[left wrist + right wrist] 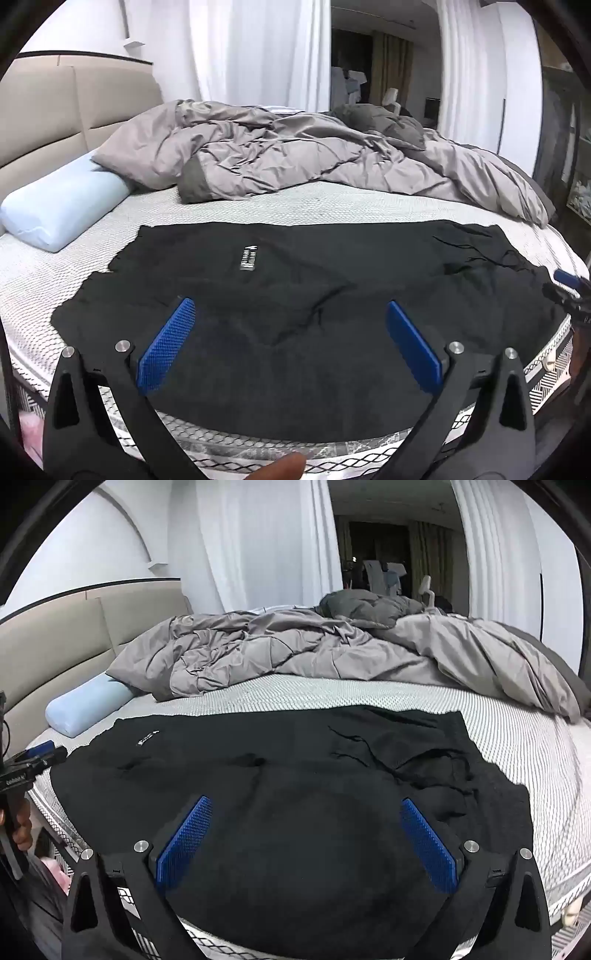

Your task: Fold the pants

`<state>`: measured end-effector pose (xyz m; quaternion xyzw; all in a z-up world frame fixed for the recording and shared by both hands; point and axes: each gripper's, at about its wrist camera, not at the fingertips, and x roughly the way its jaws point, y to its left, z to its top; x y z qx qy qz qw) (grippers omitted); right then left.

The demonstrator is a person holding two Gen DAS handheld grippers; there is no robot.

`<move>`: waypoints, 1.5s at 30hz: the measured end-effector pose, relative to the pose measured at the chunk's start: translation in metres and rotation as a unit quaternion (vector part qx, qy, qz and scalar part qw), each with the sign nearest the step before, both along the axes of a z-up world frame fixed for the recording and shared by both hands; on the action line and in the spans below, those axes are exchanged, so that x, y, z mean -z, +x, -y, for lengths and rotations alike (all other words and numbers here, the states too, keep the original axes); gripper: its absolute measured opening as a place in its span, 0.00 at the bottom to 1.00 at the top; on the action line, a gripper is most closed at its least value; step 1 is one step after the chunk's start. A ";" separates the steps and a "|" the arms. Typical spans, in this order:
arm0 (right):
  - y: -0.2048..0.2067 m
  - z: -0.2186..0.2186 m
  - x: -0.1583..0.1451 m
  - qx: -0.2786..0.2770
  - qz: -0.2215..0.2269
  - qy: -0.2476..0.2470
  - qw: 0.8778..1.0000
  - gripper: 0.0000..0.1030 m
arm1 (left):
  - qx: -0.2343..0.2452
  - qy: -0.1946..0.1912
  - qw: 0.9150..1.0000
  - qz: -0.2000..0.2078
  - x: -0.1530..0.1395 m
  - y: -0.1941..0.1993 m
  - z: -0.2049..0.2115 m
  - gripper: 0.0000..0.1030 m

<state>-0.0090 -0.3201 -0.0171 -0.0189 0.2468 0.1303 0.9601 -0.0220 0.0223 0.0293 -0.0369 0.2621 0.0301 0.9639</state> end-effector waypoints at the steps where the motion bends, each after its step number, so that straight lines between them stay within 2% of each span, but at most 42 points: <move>1: -0.002 -0.002 0.000 0.000 0.001 -0.004 1.000 1.00 | 0.000 0.001 1.000 0.002 -0.001 -0.002 -0.001 0.99; 4: -0.008 -0.006 0.001 -0.004 0.004 -0.008 1.000 1.00 | -0.013 0.015 1.000 0.007 -0.008 -0.012 -0.008 0.99; 12: -0.025 -0.016 -0.013 -0.026 0.016 -0.005 1.000 1.00 | -0.041 0.024 0.999 0.003 -0.012 -0.037 -0.026 0.99; 21: -0.039 -0.019 -0.026 -0.016 0.028 0.011 0.999 1.00 | -0.045 0.020 0.999 0.018 -0.029 -0.045 -0.035 0.99; 26: -0.036 -0.016 -0.028 0.001 0.019 0.025 0.999 1.00 | -0.037 0.005 0.999 0.020 -0.024 -0.043 -0.049 0.99; 32: -0.036 -0.019 -0.025 0.032 0.009 0.009 0.999 1.00 | -0.028 0.000 0.999 0.018 -0.013 -0.034 -0.065 0.99; 37: -0.038 -0.024 -0.024 0.057 0.004 0.000 0.998 1.00 | -0.018 -0.021 1.000 0.009 0.000 -0.030 -0.084 0.99; 45: -0.051 -0.037 -0.028 0.081 0.008 -0.014 0.997 1.00 | -0.025 -0.023 0.999 0.006 0.009 -0.037 -0.102 0.99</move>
